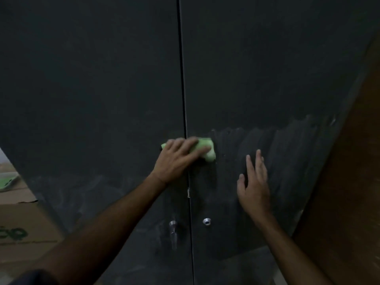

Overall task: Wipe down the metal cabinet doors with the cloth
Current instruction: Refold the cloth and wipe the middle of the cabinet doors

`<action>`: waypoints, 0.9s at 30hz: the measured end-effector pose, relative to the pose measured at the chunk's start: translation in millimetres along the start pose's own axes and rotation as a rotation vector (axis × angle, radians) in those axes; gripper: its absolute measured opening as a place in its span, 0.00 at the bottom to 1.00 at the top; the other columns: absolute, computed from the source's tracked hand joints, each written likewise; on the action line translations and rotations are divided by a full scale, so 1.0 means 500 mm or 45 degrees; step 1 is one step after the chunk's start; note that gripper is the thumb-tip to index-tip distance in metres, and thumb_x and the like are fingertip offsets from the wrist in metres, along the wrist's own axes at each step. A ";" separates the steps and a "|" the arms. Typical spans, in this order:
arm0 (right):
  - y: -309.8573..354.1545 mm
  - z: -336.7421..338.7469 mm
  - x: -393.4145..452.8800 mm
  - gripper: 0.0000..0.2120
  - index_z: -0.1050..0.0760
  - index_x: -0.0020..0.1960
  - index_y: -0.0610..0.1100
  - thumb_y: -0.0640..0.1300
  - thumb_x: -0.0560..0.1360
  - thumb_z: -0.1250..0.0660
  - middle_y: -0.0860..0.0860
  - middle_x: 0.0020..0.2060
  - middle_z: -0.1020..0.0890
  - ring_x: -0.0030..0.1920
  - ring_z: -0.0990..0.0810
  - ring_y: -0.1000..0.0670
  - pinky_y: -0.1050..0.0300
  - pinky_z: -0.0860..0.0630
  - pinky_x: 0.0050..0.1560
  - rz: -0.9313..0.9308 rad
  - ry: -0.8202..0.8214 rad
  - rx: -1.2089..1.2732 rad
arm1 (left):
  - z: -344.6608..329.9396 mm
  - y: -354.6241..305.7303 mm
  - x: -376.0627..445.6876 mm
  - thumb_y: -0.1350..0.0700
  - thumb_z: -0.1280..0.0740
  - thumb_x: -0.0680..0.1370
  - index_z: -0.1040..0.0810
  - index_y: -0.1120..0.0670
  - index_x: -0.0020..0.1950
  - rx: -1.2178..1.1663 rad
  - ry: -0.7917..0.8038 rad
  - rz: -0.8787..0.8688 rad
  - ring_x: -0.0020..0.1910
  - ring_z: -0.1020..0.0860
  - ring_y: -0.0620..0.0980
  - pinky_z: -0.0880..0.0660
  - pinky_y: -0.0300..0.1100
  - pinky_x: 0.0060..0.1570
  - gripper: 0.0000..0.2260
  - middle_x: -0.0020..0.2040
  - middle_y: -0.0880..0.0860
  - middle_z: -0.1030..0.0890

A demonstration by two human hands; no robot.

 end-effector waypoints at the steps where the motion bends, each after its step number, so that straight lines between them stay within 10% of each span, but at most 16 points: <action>1: -0.003 0.002 0.000 0.31 0.42 0.82 0.45 0.40 0.81 0.36 0.51 0.83 0.54 0.82 0.51 0.47 0.52 0.43 0.75 0.008 0.009 -0.001 | 0.009 -0.008 0.027 0.53 0.33 0.80 0.32 0.43 0.76 -0.032 -0.066 0.207 0.57 0.31 0.57 0.34 0.51 0.54 0.25 0.68 0.55 0.32; 4: -0.009 0.015 0.001 0.31 0.43 0.82 0.45 0.40 0.82 0.37 0.53 0.83 0.54 0.82 0.51 0.50 0.54 0.44 0.74 -0.017 0.074 0.008 | 0.012 -0.044 0.084 0.54 0.31 0.78 0.31 0.44 0.75 -0.154 -0.165 0.528 0.57 0.31 0.57 0.34 0.51 0.56 0.26 0.69 0.54 0.33; 10: -0.029 0.059 0.003 0.33 0.47 0.83 0.45 0.36 0.82 0.39 0.59 0.82 0.55 0.80 0.53 0.59 0.60 0.47 0.76 0.095 0.204 0.106 | -0.054 -0.083 0.041 0.54 0.24 0.74 0.35 0.47 0.78 -0.015 0.233 -0.383 0.57 0.31 0.57 0.35 0.51 0.53 0.35 0.69 0.57 0.33; 16: -0.068 0.100 0.012 0.31 0.43 0.82 0.42 0.34 0.81 0.38 0.54 0.83 0.49 0.78 0.38 0.53 0.54 0.36 0.77 0.234 0.226 0.084 | 0.004 -0.094 0.167 0.58 0.30 0.76 0.28 0.47 0.77 -0.231 -0.102 0.606 0.58 0.32 0.58 0.36 0.51 0.55 0.28 0.70 0.57 0.30; 22: -0.154 0.156 0.030 0.29 0.45 0.82 0.43 0.36 0.83 0.40 0.52 0.83 0.50 0.81 0.43 0.52 0.51 0.38 0.79 0.123 0.226 0.001 | -0.074 -0.127 0.093 0.56 0.27 0.75 0.34 0.47 0.78 -0.010 0.301 -0.559 0.56 0.29 0.56 0.30 0.51 0.53 0.32 0.69 0.56 0.27; 27: -0.219 0.174 0.063 0.33 0.46 0.82 0.43 0.38 0.81 0.37 0.47 0.83 0.53 0.82 0.47 0.48 0.46 0.38 0.79 0.220 0.266 -0.247 | -0.034 -0.146 0.206 0.59 0.31 0.76 0.33 0.47 0.78 -0.149 -0.143 0.736 0.56 0.31 0.59 0.35 0.53 0.57 0.30 0.68 0.56 0.31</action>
Point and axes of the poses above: each hand's wrist, its own x-axis towards the middle knuckle, its own z-axis out of the back of the hand, y = z × x, the point moved 2 cm from there along x, towards the middle knuckle
